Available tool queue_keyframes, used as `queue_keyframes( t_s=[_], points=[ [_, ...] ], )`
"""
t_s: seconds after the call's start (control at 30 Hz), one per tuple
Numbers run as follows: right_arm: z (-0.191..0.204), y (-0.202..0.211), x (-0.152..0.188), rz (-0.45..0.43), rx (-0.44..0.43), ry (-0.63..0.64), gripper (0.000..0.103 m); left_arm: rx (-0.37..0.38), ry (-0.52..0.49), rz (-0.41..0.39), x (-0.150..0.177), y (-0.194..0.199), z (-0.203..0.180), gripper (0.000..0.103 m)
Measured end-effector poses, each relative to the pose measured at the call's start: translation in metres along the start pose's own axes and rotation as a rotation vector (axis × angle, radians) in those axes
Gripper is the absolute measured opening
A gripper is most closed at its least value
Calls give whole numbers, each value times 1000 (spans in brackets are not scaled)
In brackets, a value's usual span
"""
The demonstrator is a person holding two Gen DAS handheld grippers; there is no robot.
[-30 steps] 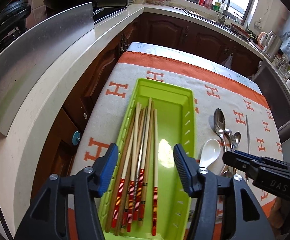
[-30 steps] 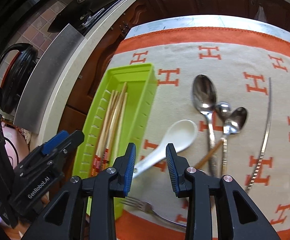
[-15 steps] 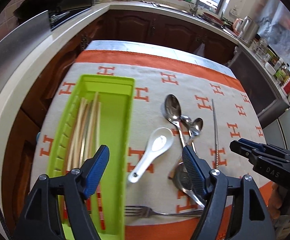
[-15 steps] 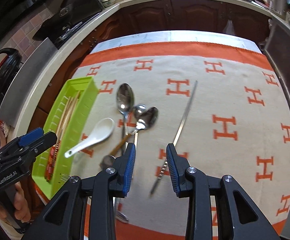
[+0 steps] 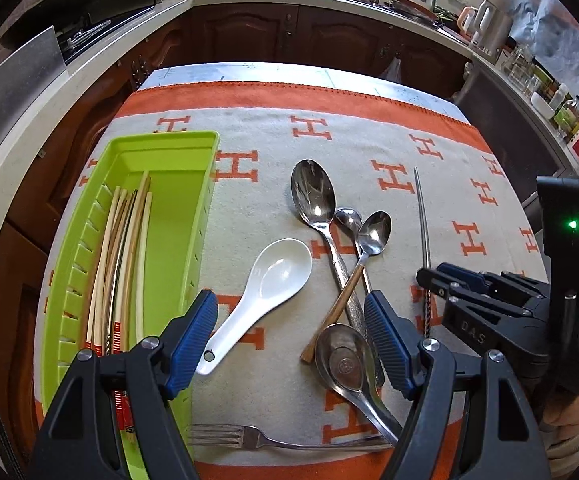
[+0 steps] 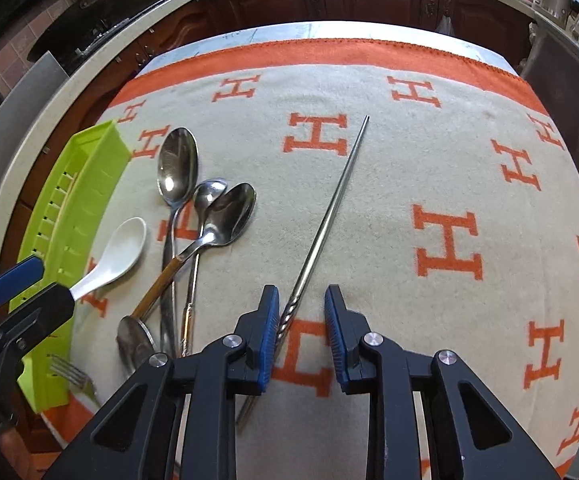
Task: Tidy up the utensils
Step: 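Move both open tools back over the remaining utensils, then grasp the steel chopstick with the right tool while the left tool grasps a wooden-handled spoon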
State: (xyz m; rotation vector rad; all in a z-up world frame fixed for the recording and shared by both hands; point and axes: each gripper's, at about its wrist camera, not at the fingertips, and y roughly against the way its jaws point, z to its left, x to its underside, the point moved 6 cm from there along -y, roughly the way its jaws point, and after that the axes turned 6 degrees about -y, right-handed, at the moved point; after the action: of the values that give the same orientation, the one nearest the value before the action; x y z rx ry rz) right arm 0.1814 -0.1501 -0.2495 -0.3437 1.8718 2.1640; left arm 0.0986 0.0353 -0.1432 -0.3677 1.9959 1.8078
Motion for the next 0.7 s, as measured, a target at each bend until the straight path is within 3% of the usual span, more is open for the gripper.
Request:
queue_keyframes(
  t_s=[0.17,0.3,0.53,0.7],
  points=[
    [14,-10,-2,-49,111,97,21,-11,7,4,0,-5,1,74],
    [14,-8,1,-73,106,97,9,-9,10,11,0,-9,1,74],
    [-16,4,5,-33,-44,-72,5,41,0,8,1,-15,-5,74],
    [-42,13,12,-25,-131,-189,5,103,-61,9,-2,-24,-22,70]
  ],
)
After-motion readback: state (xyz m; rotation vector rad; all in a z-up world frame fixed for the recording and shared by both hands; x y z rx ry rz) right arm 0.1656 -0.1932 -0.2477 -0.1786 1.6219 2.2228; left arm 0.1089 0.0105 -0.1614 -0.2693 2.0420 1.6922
